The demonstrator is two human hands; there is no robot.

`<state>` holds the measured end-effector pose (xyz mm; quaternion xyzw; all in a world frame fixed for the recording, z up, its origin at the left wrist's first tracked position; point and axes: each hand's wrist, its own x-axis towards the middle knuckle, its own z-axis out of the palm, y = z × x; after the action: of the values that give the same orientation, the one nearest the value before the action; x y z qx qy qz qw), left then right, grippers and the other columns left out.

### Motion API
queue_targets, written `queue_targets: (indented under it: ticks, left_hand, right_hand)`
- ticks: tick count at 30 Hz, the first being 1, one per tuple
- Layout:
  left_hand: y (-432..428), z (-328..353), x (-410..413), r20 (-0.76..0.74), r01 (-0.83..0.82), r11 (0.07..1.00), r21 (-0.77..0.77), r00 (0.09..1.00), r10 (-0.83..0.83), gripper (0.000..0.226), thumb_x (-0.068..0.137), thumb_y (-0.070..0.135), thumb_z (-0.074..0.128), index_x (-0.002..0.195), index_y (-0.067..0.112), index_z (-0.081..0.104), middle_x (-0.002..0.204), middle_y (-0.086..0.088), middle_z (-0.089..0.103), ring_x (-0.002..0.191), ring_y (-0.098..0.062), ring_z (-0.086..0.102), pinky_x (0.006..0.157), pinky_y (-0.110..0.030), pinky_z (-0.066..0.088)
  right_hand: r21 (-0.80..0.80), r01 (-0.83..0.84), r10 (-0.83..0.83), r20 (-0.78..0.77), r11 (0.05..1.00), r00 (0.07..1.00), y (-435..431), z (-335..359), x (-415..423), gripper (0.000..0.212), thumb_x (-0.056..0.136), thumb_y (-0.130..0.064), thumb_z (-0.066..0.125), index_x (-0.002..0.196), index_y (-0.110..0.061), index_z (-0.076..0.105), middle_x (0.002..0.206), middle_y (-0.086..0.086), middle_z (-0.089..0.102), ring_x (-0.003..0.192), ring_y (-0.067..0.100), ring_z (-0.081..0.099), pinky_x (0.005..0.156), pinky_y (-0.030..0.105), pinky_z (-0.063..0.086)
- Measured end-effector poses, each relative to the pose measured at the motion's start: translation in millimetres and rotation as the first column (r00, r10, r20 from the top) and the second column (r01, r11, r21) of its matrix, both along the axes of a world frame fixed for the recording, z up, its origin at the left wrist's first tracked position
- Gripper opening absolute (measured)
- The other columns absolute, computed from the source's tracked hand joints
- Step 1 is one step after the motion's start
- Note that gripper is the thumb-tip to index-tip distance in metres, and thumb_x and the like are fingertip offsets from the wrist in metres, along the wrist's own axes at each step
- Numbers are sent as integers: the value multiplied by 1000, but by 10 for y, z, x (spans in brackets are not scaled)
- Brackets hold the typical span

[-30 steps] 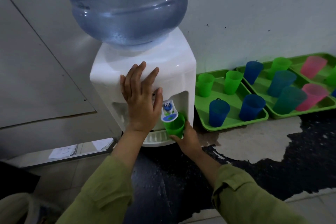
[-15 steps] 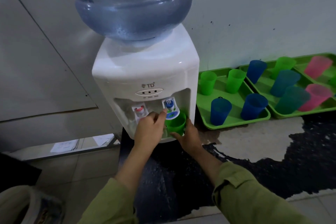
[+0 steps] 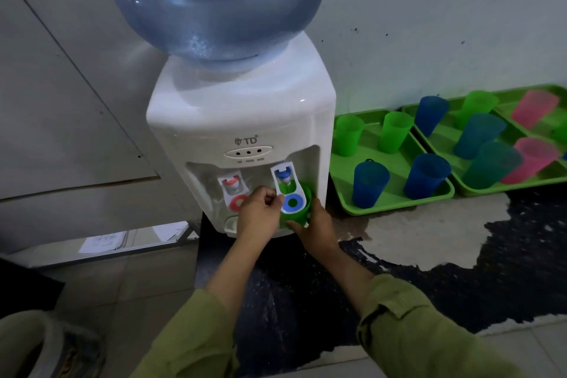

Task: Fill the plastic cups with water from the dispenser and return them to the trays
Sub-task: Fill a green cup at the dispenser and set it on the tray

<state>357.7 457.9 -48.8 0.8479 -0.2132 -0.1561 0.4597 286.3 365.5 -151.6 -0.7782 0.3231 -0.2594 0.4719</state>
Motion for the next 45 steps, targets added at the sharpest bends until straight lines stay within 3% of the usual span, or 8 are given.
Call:
queue_targets:
  ticks: [3,7,13,18,27,32,38,45]
  left_hand:
    - [-61,-37,18,86,-27,995,99,996,18,12,90,20,57,93,10,61,93,-2,65,88,-21,59,75,-25,42]
    - [-94,-71,60,118,-43,993,108,993,30,12,91,20,54,94,11,61,97,-4,68,90,-23,61,75,-27,43]
    - [17,-168,-31,161,-58,989,-134,984,80,11,89,15,58,99,9,59,94,-2,63,86,-20,61,78,-32,50]
    - [109,-286,-177,145,-133,960,-247,974,172,14,92,12,53,105,7,54,92,0,56,76,-9,56,73,-24,42]
    - [45,-568,-688,39,-186,972,-142,980,193,21,94,17,50,112,6,54,102,-7,61,89,-17,57,80,-24,40]
    - [-86,-648,-1110,35,-222,966,-133,973,228,18,93,16,51,108,8,56,104,-7,62,95,-18,57,82,-23,38]
    - [-461,-728,-1634,95,-159,985,-62,982,164,20,94,16,51,110,6,56,105,-7,62,93,-14,55,78,-16,35]
    - [-1275,-505,-2050,116,-30,988,-149,992,48,16,95,18,48,103,9,59,101,-7,63,94,-17,56,77,-25,38]
  right_hand:
    - [9,-10,10,-3,1000,1000,1,-1,-12,66,69,-17,79,125,-6,47,119,12,63,109,24,60,92,36,50]
    - [15,-15,15,-15,1000,1000,-1,9,-2,67,69,-18,80,126,-6,46,120,12,62,110,25,59,94,37,49]
    - [10,-12,12,-36,1000,999,13,64,-48,71,66,-27,79,126,-9,47,119,11,59,109,25,58,91,37,49]
    - [-9,1,-2,-72,1000,997,15,49,-155,70,61,-37,79,118,-8,50,108,13,60,101,28,59,84,40,51]
    - [-2,-155,153,-144,988,978,-173,72,-516,66,61,-33,82,114,-10,50,112,11,59,102,27,58,80,25,43]
    - [25,-215,216,-196,976,957,-406,55,-979,70,61,-32,83,117,-11,47,116,11,59,107,29,57,82,30,45]
    - [53,-177,183,-137,983,973,-845,180,-1614,74,53,-41,79,117,-15,51,112,9,63,103,26,60,86,36,50]
    - [-24,-59,58,-39,998,998,-1587,623,-2174,66,60,-30,85,113,-12,51,106,6,62,98,20,58,79,29,47]
